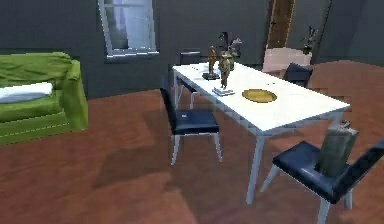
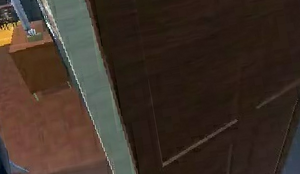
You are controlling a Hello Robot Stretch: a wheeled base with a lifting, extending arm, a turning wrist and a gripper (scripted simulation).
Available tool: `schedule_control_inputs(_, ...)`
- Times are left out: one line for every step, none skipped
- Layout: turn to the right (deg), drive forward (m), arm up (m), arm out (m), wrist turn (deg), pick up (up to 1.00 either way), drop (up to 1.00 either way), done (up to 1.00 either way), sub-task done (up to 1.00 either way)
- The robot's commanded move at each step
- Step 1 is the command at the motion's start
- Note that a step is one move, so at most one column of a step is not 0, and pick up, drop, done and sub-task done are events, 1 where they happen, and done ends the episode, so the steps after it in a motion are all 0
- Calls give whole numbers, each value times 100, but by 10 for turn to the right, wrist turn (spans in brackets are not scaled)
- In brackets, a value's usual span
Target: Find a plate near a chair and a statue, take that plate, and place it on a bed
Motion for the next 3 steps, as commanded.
schedule_control_inputs(450, 0, 0, 0, 0, 0, 0, 0, 0)
schedule_control_inputs(90, 0, 0, 0, 0, 0, 0, 0, 0)
schedule_control_inputs(0, 5, 0, 0, 0, 0, 0, 0, 0)
